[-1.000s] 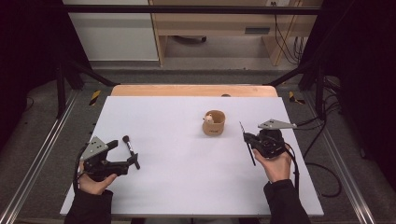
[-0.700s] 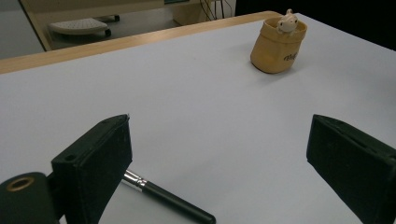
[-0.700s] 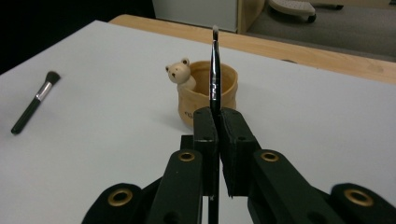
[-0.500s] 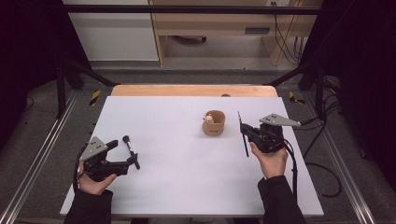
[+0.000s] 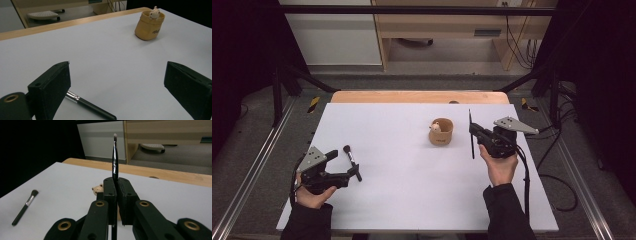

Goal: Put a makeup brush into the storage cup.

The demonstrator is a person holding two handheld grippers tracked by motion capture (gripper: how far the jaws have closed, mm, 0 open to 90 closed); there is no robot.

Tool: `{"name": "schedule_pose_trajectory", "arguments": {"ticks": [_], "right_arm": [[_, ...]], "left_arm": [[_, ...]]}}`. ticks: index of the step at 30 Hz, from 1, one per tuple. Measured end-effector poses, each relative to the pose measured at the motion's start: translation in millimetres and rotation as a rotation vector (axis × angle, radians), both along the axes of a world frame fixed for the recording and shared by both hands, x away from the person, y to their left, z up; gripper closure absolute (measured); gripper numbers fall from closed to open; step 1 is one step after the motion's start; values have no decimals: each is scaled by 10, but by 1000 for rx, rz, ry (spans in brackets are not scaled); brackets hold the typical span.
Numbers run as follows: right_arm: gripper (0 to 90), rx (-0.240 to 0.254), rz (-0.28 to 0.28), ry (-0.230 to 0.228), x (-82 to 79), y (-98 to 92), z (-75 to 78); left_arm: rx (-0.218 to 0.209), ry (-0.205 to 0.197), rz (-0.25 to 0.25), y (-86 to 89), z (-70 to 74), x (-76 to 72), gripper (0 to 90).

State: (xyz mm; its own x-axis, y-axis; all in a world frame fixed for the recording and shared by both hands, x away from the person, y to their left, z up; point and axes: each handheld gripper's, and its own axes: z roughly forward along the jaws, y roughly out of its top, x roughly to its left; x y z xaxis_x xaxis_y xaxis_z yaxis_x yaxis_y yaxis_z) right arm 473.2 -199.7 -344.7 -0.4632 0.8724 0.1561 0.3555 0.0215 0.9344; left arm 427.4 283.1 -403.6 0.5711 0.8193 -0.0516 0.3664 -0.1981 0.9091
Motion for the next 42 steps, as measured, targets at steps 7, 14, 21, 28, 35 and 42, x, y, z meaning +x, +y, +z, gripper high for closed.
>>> {"name": "schedule_pose_trajectory", "arguments": {"ticks": [7, 14, 21, 28, 35, 42], "right_arm": [[859, 31, -27, -34, 70, 44, 50], [859, 48, -58, -61, 159, 97, 91], [859, 69, -84, -77, 273, 144, 111], [859, 88, -111, -79, 382, 172, 95], [859, 83, -121, -87, 475, 245, 95], [859, 94, -131, -94, 588, 285, 75]], "left_arm": [[-6, -1, 2, 9, 2, 0, 63], [-9, 0, 2, 11, 2, 0, 64], [-15, -3, 3, 19, 6, -3, 65], [-14, -2, 4, 24, 3, 1, 65], [-20, -4, 5, 41, 6, 1, 65], [-22, -5, 6, 46, 6, 0, 66]]}}
